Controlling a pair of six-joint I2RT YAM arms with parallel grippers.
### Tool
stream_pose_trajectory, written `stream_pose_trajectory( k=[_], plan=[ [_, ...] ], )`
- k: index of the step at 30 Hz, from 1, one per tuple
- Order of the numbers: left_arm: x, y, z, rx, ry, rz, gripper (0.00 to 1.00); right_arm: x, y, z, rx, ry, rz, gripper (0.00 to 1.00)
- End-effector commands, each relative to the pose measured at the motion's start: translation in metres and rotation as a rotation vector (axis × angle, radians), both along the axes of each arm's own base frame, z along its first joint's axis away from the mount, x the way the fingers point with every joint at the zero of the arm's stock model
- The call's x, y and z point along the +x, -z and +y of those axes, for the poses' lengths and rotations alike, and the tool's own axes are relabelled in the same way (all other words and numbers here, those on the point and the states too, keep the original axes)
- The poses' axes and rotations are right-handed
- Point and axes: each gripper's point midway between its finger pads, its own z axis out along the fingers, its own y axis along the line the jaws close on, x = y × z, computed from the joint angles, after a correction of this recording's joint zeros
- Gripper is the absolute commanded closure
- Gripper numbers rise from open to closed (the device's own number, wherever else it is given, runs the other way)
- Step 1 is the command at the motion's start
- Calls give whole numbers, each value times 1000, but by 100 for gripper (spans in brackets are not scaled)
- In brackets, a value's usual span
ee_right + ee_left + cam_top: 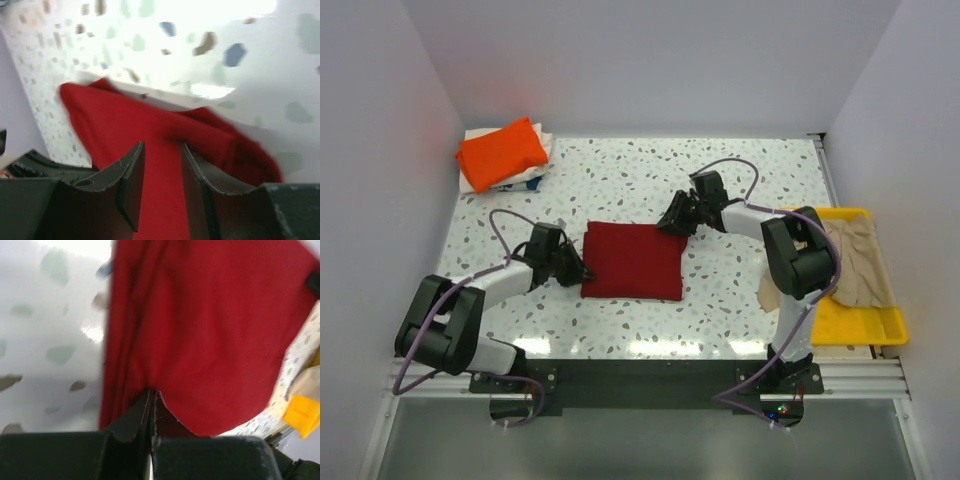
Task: Fold and stack the t-shirts
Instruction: Fold the tshirt
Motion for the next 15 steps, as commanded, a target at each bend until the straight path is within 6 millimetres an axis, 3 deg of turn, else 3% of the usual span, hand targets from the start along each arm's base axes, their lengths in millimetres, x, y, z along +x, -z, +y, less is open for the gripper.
stream_pose_trajectory(
  k=[1,5,8,12,13,15],
  plan=[
    [-15,12,5,15,-11,0,100,18,5,-6,11,18,-8,62],
    [-32,30,11,43,-7,44,100,20,38,-27,-4,76,76,63],
    [-36,33,15,71,-7,51,100,24,41,-31,3,83,84,64],
    [-13,0,13,86,3,-44,99,32,26,-27,15,59,48,63],
    [4,-19,15,103,-15,-93,93,35,20,-26,15,55,35,63],
    [11,-35,22,160,-7,-121,83,42,3,-24,6,34,-1,62]
  ],
)
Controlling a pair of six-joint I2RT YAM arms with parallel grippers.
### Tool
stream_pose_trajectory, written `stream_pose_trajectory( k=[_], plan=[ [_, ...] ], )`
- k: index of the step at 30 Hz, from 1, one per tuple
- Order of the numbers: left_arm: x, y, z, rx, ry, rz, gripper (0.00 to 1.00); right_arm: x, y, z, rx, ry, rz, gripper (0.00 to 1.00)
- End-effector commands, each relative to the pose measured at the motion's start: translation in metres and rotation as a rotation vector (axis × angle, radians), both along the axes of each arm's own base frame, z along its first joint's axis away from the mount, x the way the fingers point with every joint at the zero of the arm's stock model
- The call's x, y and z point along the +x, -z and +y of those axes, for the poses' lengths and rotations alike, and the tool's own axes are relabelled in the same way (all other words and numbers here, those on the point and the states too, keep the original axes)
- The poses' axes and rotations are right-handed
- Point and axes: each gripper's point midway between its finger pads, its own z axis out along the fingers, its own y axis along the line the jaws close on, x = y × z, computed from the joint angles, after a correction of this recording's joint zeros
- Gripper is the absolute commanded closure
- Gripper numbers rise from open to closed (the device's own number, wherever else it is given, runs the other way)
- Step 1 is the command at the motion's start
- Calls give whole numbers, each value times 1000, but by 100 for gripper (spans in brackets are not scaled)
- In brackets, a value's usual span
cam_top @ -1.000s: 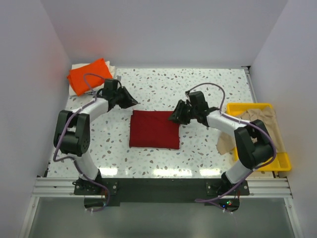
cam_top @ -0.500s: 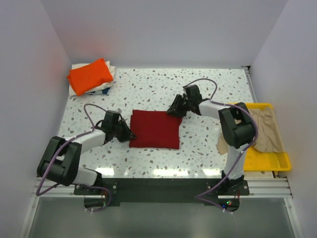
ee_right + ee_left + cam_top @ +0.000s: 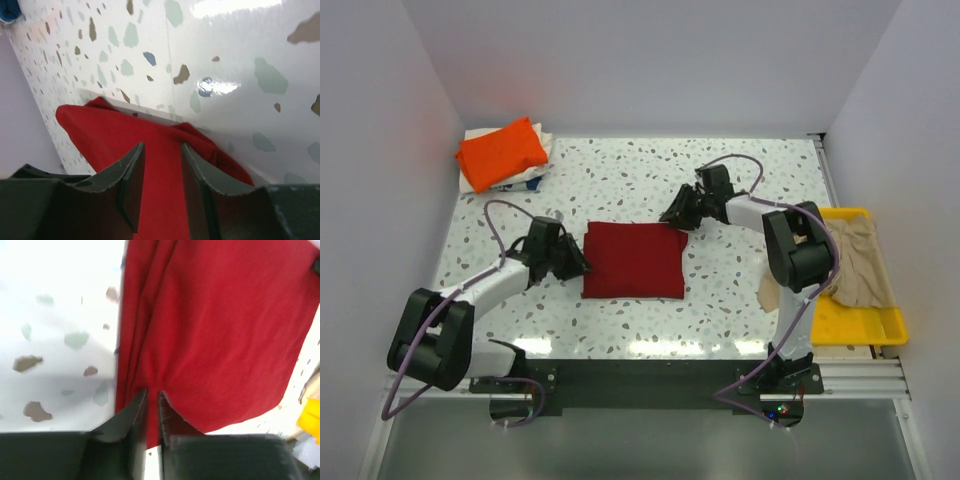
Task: Fold and stack the t-shirts
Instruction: Fold the tshirt, then neatly place the folded tshirt to the corner
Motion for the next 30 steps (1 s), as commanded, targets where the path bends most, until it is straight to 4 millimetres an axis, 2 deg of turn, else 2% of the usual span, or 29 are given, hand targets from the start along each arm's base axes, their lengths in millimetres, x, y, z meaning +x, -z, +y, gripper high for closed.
stream_pose_trajectory(
  k=[1,2,3,4,5,7,8,10,11,13,14,19,22,25,30],
  plan=[
    [44,-58,14,121,-24,-171,67,28,-27,-7,-38,4,-97,61],
    [43,-60,19,150,-24,-161,60,34,-38,-7,-48,-2,-128,61],
    [48,-65,22,173,-15,-179,54,33,-49,-10,-64,3,-138,60],
    [56,-74,27,182,-29,-195,44,35,-58,-12,-74,7,-159,57],
    [56,-71,33,200,-37,-175,40,36,-66,-16,-92,19,-181,56],
    [65,-75,43,207,-28,-189,33,32,-91,-22,-98,34,-226,51],
    [65,-68,45,209,-17,-161,31,25,-90,-25,-108,41,-224,49],
    [73,-68,50,227,5,-165,28,11,-101,-30,-99,44,-247,47],
    [73,-60,52,239,15,-136,27,7,-103,-33,-101,51,-254,47],
    [78,-60,45,226,59,-141,25,-3,-114,-35,-90,51,-273,47],
    [81,-55,42,216,78,-140,24,-12,-108,-36,-91,48,-257,47],
    [86,-41,17,115,188,-124,21,-36,-109,-35,-65,18,-270,47],
    [84,-27,12,93,197,-91,21,-48,-105,-38,-67,4,-264,47],
    [78,-14,9,80,212,-56,24,-56,-102,-40,-67,-6,-262,47],
    [65,6,0,106,240,13,31,-59,-107,-40,-62,-14,-277,47]
  ],
)
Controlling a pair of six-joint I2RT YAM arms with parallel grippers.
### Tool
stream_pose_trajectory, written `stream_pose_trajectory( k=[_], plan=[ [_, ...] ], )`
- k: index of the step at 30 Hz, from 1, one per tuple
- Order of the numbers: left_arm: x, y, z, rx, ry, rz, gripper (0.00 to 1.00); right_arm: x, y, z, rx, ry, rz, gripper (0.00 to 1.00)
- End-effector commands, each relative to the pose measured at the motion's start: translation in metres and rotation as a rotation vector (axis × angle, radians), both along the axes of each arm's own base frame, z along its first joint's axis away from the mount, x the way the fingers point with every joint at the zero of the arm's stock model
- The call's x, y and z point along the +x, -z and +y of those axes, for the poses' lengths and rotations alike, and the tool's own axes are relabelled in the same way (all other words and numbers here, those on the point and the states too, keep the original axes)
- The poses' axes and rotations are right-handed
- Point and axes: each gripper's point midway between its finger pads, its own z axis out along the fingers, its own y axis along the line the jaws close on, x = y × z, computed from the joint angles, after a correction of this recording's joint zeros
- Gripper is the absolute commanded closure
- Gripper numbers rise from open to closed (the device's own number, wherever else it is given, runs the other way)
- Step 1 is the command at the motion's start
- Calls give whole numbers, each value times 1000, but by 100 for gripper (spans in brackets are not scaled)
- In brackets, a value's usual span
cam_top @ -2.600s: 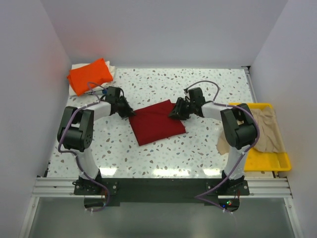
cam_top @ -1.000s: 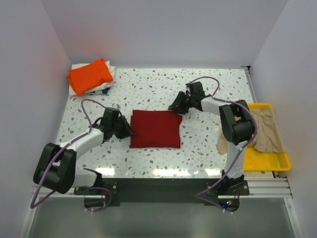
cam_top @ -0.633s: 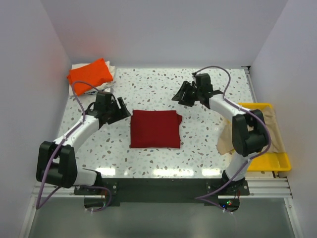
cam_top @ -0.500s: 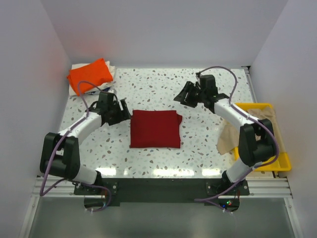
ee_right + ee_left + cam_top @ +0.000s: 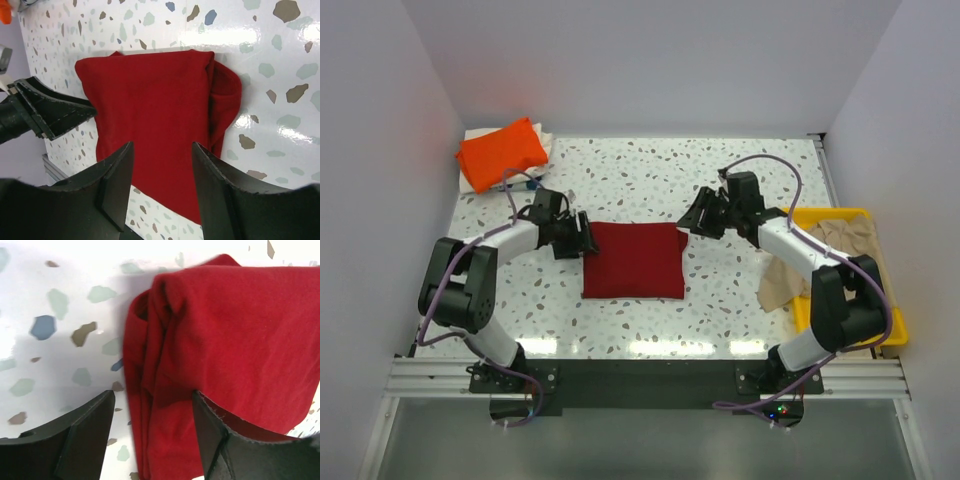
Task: Fold and stack the t-shirts
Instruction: Neatly place the folded tshirt to the corner
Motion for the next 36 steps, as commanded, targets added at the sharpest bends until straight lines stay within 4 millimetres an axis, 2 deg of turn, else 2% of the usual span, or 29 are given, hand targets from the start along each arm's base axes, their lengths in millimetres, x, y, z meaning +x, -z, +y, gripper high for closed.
stream_pose_trajectory(
  k=[1,4,6,9,11,14,15,17,18,20,21,22,23,24,25,26,27,28,29,30,31,32,33,34,35,36],
  plan=[
    [-3,8,-15,11,54,5,33,1,-29,6,26,-37,-98,47],
    [-6,18,-9,72,24,27,39,1,-27,7,32,-41,-95,47],
    [-8,23,-11,87,21,40,42,0,-26,7,36,-44,-95,47],
    [-9,29,-13,113,18,52,52,0,-24,9,46,-46,-87,47],
    [-8,31,-16,139,21,56,63,0,-22,9,53,-46,-81,47],
    [-1,25,-25,148,35,38,85,-4,-25,11,62,-53,-84,48],
    [8,15,-32,141,43,14,96,-5,-26,12,65,-55,-85,48],
    [15,8,-33,160,41,3,100,-10,-29,14,67,-64,-87,48],
    [28,-4,-35,163,33,-34,100,-13,-29,14,65,-66,-86,48],
    [40,-10,-28,219,11,-55,100,-19,-31,15,59,-77,-85,48],
    [57,-25,-30,226,1,-97,100,-22,-32,15,54,-81,-85,48],
    [63,-23,-20,292,-23,-93,100,-24,-31,14,46,-82,-86,48],
    [72,-29,-16,325,-28,-119,100,-28,-30,13,39,-87,-80,48],
    [88,-43,-14,352,-48,-154,100,-31,-34,13,36,-89,-91,48],
    [99,-41,-1,437,-75,-165,100,-33,-33,13,28,-95,-92,48],
    [120,-61,-1,450,-103,-220,100,-35,-34,11,24,-93,-86,48],
    [126,-56,13,537,-131,-207,100,-36,-34,11,21,-99,-85,48],
    [135,-62,19,581,-141,-222,100,-38,-35,11,12,-106,-89,48],
    [154,-82,19,597,-169,-273,100,-40,-33,10,3,-108,-80,48],
    [160,-77,31,681,-189,-265,100,-42,-32,9,-3,-111,-79,48],
    [167,-82,38,729,-196,-275,100,-42,-32,8,-11,-111,-81,48],
    [182,-101,41,748,-234,-316,100,-44,-29,6,-23,-109,-74,48],
    [186,-93,49,812,-238,-295,100,-44,-26,5,-33,-108,-71,48],
    [192,-96,54,850,-228,-303,100,-45,-21,4,-42,-107,-60,48],
    [202,-110,58,870,-254,-330,100,-46,-17,3,-47,-107,-47,48],
    [207,-107,67,931,-272,-327,100,-47,-13,3,-53,-113,-34,48]
  ],
)
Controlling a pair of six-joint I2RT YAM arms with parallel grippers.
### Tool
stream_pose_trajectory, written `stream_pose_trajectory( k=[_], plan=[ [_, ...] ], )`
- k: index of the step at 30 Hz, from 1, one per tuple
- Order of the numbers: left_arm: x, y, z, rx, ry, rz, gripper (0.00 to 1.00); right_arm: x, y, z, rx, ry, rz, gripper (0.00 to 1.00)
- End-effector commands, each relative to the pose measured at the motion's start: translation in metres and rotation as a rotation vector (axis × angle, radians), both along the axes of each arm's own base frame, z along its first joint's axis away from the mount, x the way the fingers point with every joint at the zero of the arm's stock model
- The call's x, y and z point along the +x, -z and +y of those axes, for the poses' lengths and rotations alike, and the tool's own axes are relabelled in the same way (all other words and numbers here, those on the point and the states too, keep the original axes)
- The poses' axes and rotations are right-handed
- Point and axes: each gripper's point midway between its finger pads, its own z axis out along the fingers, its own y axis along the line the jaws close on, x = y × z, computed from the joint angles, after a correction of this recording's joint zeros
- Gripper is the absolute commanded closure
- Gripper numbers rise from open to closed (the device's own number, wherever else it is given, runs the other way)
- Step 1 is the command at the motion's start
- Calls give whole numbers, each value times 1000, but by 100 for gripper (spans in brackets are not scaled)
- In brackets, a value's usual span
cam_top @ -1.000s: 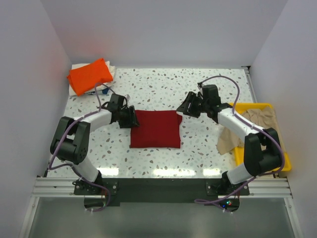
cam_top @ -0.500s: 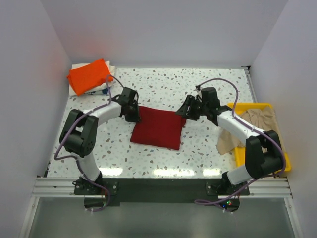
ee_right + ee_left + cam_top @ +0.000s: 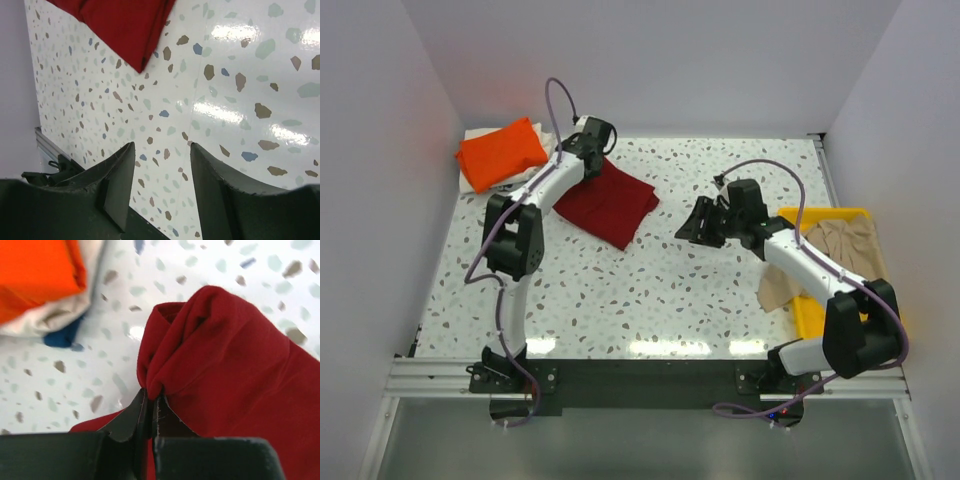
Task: Fold and stack the t-shirts
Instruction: Neatly place the folded tshirt to the corner
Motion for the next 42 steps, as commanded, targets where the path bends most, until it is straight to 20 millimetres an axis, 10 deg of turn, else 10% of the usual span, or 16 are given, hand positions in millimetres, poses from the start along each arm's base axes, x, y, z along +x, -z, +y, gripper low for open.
stream_pose_trajectory(
  k=[1,17,42],
  plan=[
    [18,-32,50,271,-97,-43,100,-7,11,-5,-53,-12,17,48],
    [82,-137,102,472,-220,-313,100,4,44,19,-121,-32,91,51],
    [74,-269,119,600,-245,-531,100,23,43,43,-136,-48,94,53]
  ],
)
